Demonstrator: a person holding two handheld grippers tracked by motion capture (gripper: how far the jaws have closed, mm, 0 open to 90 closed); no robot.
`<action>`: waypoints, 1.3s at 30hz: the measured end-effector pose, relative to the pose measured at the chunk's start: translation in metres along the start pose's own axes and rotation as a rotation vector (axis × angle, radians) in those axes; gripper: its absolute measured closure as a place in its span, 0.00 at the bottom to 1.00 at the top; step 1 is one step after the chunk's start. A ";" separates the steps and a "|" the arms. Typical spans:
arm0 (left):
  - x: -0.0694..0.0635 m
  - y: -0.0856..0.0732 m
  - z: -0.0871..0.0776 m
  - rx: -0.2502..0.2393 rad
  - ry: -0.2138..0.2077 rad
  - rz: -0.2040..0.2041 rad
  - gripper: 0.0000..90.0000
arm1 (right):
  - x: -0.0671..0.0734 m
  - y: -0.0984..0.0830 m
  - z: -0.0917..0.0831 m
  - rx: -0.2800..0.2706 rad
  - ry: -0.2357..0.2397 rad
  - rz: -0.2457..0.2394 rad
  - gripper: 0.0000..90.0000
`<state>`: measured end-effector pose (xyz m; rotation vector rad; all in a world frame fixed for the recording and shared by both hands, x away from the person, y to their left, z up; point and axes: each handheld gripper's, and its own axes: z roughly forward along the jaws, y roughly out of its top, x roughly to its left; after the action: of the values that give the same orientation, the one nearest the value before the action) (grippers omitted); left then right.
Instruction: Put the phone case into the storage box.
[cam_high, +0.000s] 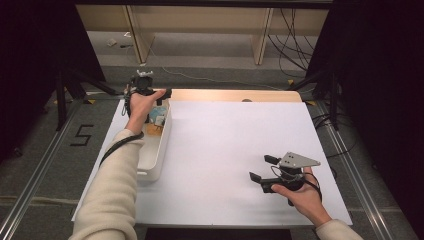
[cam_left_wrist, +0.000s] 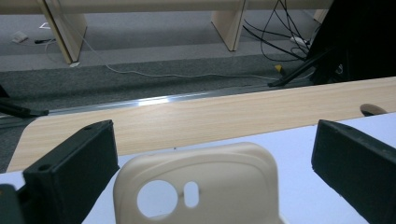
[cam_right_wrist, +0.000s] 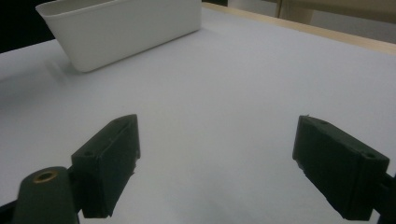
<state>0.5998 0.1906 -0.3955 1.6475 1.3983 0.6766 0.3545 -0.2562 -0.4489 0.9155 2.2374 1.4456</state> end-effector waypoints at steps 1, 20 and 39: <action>0.000 0.000 -0.001 0.002 0.001 0.001 0.00 | 0.000 0.000 0.000 0.000 0.000 -0.001 0.18; -0.005 -0.001 -0.023 0.024 -0.041 0.046 0.02 | 0.000 0.000 0.000 0.001 -0.002 -0.001 0.18; -0.015 -0.006 -0.045 0.010 -0.099 0.050 0.02 | 0.000 0.000 0.000 0.002 -0.005 -0.001 0.18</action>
<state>0.5559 0.1878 -0.3767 1.7056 1.2960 0.6083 0.3545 -0.2564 -0.4485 0.9171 2.2357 1.4394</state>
